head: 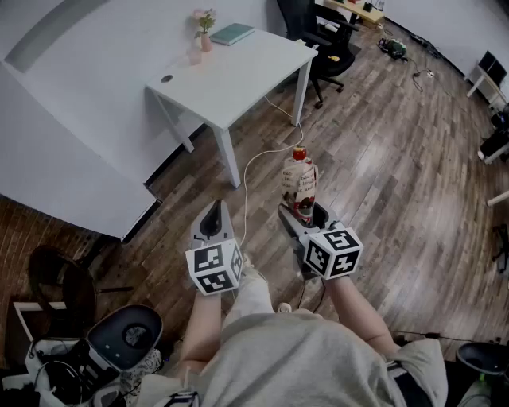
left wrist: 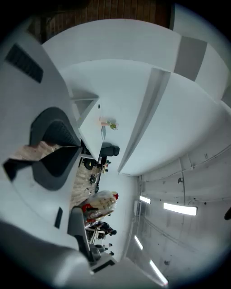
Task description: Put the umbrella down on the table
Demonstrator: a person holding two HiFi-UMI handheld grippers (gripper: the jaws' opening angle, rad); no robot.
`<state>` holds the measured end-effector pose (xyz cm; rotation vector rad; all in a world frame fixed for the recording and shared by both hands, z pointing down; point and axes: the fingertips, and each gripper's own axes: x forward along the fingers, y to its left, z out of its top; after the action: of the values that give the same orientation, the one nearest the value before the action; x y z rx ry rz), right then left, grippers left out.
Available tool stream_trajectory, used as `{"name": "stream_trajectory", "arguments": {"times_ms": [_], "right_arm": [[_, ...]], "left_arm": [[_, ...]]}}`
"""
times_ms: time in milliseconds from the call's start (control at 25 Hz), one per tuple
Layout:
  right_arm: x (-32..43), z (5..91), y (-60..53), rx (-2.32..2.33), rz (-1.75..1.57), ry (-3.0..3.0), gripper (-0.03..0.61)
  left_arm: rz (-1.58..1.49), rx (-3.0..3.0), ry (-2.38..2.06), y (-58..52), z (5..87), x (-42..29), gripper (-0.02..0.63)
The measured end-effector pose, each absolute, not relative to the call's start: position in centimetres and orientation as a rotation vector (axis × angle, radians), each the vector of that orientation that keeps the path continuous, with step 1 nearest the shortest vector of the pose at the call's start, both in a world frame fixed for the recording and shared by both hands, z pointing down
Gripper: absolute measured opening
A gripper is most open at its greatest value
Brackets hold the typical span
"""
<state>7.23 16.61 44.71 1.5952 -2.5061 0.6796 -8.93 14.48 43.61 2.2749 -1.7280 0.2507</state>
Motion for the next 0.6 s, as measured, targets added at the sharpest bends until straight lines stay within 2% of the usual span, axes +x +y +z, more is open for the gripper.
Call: {"name": "stream_trajectory", "arguments": {"times_ms": [280,600], "right_arm": [[9.3,43.5,27.8,1.555,0.606,-2.51,0.275],[8.7,42.4,31.7,1.526,0.594,-2.551,0.273]], "left_arm": [[0.237,2.308,-1.709,26.3,42.3,-5.3,0.009],[0.217,2.289,-1.756,30.1,41.1,-6.5,0.009]]}}
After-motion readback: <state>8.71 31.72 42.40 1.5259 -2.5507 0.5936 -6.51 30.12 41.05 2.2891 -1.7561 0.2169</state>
